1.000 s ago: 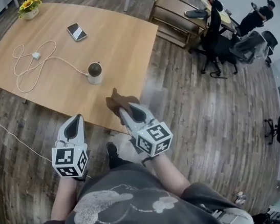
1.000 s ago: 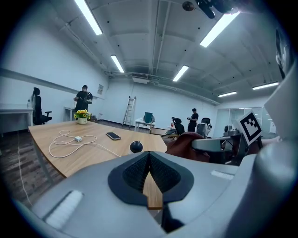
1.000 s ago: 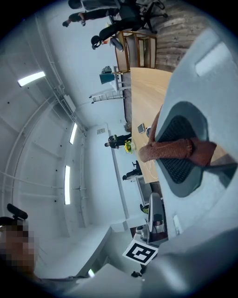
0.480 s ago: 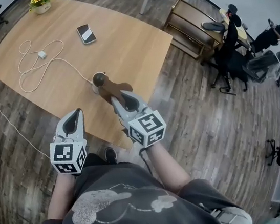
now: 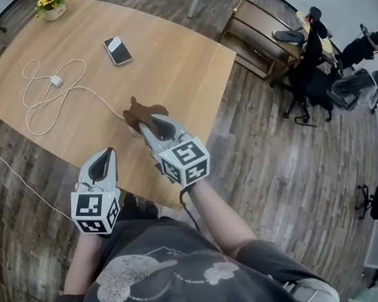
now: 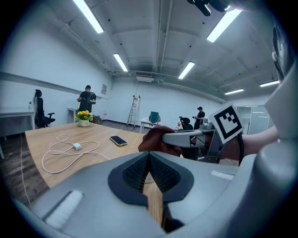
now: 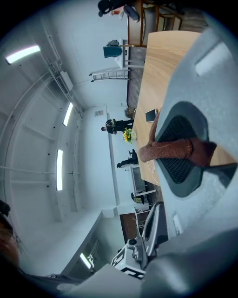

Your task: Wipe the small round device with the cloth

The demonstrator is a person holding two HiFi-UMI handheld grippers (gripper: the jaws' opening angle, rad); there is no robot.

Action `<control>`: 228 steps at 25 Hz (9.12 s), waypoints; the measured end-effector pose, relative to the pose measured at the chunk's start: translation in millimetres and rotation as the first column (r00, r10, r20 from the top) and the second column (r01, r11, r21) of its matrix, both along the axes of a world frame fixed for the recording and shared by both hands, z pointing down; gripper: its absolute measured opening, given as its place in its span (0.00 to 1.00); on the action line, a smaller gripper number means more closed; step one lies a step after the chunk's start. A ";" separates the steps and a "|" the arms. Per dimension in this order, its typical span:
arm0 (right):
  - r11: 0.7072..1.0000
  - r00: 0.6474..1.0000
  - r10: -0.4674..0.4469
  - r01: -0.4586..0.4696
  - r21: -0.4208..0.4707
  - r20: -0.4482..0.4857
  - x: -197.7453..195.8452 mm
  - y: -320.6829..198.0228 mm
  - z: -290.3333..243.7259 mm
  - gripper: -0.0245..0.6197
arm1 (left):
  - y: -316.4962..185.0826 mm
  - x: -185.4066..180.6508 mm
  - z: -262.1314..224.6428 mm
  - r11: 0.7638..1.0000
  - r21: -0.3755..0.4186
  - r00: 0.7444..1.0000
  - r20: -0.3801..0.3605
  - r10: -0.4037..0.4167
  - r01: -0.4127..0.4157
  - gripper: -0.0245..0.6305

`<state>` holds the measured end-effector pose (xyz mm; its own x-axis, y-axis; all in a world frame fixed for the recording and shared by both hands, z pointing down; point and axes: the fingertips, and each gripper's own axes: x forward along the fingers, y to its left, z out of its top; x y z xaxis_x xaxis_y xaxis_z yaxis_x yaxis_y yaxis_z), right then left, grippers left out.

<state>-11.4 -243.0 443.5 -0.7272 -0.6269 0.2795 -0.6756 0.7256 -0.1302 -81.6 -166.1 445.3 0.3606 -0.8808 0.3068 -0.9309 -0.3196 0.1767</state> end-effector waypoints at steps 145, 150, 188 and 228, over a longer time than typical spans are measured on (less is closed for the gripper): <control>0.903 0.966 0.104 -0.192 -0.385 -0.239 69.6 -73.2 164.8 0.14 | -28.7 -8.2 58.4 0.982 -0.185 0.999 -0.046 0.017 -0.025 0.07; 0.893 0.964 0.127 -0.214 -0.396 -0.235 74.6 -64.5 171.3 0.14 | -28.7 -10.2 58.7 0.983 -0.184 0.999 -0.043 0.015 -0.023 0.07; 0.943 0.974 0.011 -0.086 -0.322 -0.226 -76.7 -16.5 98.6 0.14 | -8.5 -47.8 71.8 0.975 -0.221 0.997 -0.063 -0.052 0.037 0.07; 0.966 0.974 0.216 -0.203 -0.158 0.070 105.9 143.6 12.0 0.14 | 67.5 24.0 19.0 0.999 -0.049 0.997 -0.074 0.019 -0.023 0.07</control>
